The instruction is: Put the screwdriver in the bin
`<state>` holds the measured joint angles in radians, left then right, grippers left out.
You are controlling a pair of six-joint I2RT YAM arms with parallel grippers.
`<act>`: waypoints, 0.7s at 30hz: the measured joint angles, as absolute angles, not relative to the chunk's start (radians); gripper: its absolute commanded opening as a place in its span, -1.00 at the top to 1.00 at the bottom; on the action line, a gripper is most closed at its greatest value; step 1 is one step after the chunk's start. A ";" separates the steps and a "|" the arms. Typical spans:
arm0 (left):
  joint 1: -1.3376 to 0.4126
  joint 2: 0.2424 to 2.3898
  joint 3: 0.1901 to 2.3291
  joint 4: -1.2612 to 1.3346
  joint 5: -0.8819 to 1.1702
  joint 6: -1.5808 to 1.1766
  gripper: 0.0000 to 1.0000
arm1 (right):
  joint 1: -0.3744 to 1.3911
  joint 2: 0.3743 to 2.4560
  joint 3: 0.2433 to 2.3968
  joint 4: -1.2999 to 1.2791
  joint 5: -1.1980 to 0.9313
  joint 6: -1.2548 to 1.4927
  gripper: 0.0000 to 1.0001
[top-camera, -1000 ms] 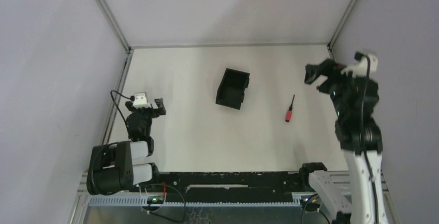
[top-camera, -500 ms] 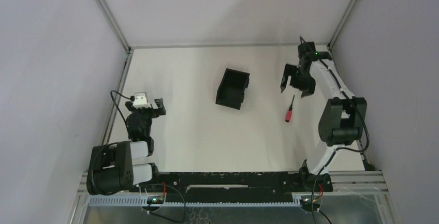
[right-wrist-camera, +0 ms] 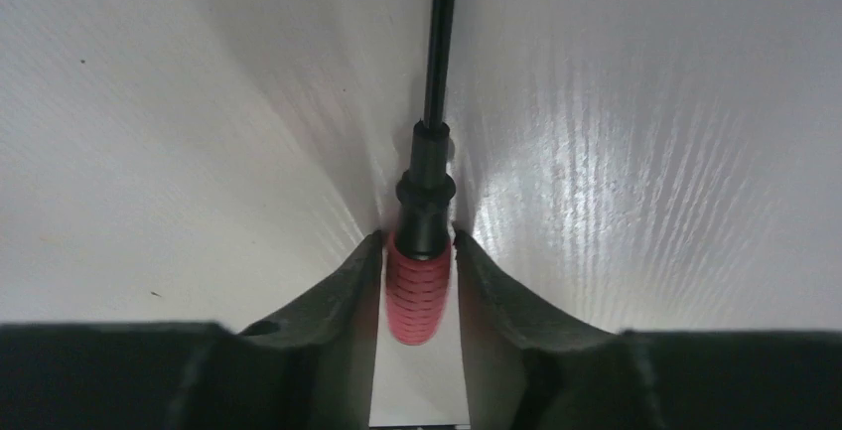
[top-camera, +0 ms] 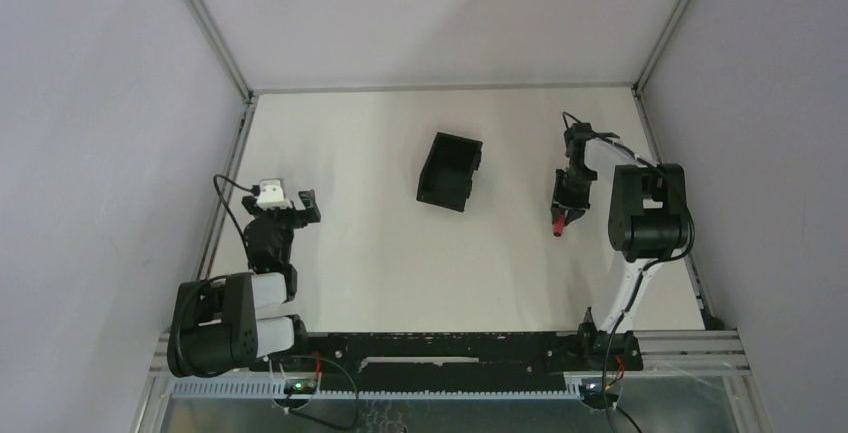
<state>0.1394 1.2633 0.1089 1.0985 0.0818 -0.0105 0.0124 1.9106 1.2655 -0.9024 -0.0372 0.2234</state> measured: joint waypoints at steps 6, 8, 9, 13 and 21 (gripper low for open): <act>0.139 1.263 0.109 1.098 0.082 -0.010 -1.00 | 0.004 1.906 1.265 -0.906 -0.026 0.204 1.00; 0.139 1.263 0.109 1.098 0.082 -0.010 -1.00 | 0.004 1.903 1.267 -0.912 -0.022 0.200 1.00; 0.139 1.263 0.109 1.098 0.082 -0.010 -1.00 | 0.005 1.901 1.273 -0.918 -0.018 0.198 1.00; 0.139 1.263 0.109 1.098 0.082 -0.010 -1.00 | 0.005 1.888 1.396 -1.044 0.003 0.190 1.00; 0.139 1.263 0.109 1.098 0.082 -0.010 -1.00 | 0.005 1.829 1.725 -1.292 0.012 0.190 1.00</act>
<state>0.1394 1.2633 0.1089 1.0985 0.0822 -0.0105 0.0051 1.8294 1.7248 -1.2922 0.0120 0.1902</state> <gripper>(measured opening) 0.996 0.081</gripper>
